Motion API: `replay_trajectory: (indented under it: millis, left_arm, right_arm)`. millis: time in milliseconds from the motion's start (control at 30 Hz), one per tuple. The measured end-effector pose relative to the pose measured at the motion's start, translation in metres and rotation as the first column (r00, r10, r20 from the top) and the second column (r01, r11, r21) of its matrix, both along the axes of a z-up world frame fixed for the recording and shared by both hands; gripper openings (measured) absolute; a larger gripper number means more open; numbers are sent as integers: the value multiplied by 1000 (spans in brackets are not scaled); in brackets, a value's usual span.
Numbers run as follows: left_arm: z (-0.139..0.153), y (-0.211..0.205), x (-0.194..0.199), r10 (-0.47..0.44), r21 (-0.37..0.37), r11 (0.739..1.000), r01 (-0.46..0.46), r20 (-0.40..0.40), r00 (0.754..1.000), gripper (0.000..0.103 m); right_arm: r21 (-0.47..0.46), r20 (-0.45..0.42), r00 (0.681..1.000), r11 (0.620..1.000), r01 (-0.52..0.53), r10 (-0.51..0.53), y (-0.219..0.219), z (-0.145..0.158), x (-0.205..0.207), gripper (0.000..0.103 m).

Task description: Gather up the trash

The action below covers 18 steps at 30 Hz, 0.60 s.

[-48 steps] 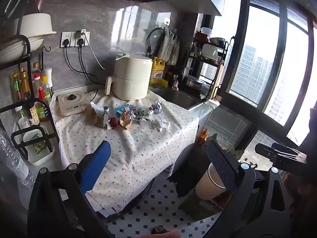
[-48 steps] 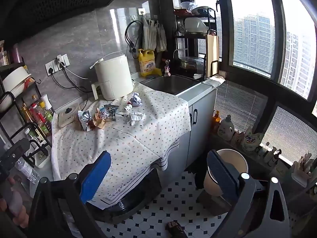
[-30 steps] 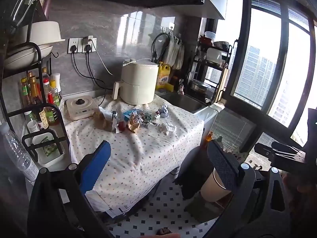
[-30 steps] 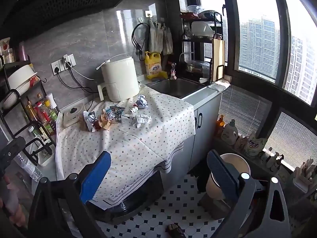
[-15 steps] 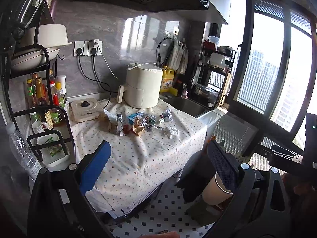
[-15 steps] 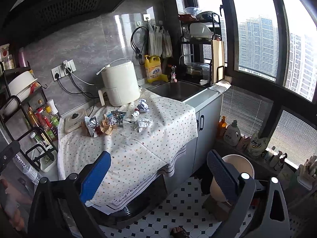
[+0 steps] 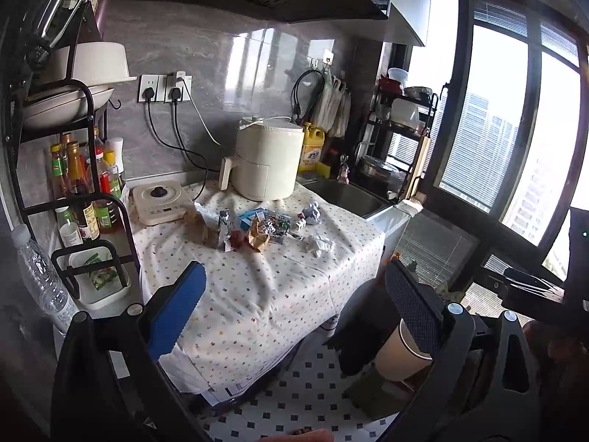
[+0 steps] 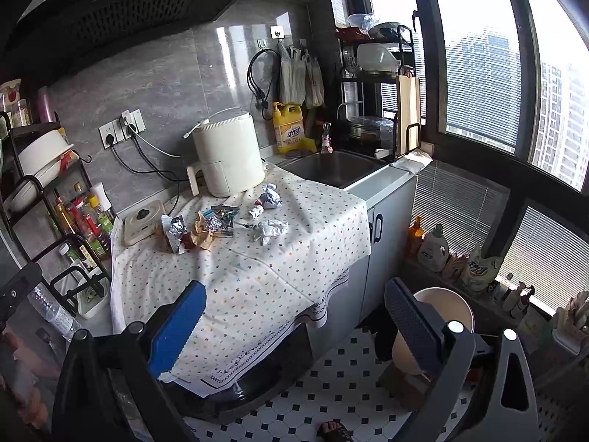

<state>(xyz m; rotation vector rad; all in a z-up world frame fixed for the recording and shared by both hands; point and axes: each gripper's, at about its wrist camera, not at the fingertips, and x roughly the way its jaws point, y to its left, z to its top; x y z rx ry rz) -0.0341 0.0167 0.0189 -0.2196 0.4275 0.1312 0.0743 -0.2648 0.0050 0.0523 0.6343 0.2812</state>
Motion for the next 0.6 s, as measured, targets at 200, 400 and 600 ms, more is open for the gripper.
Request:
replay_trajectory:
  millis: [200, 400, 600]
  left_arm:
    - [-1, 1, 1, -2, -2, 1000, 2, -3, 1000, 97]
    - [-2, 4, 0, -7, -3, 1000, 7, -5, 1000, 97]
    - [-2, 6, 0, -14, -3, 1000, 14, -5, 1000, 97]
  right_arm:
    - [6, -17, 1000, 1000, 10, -10, 3, 0, 0, 95]
    - [4, -15, 1000, 1000, 13, -13, 3, 1, 1, 95]
    - [6, -16, 1000, 1000, 17, -17, 3, 3, 0, 95]
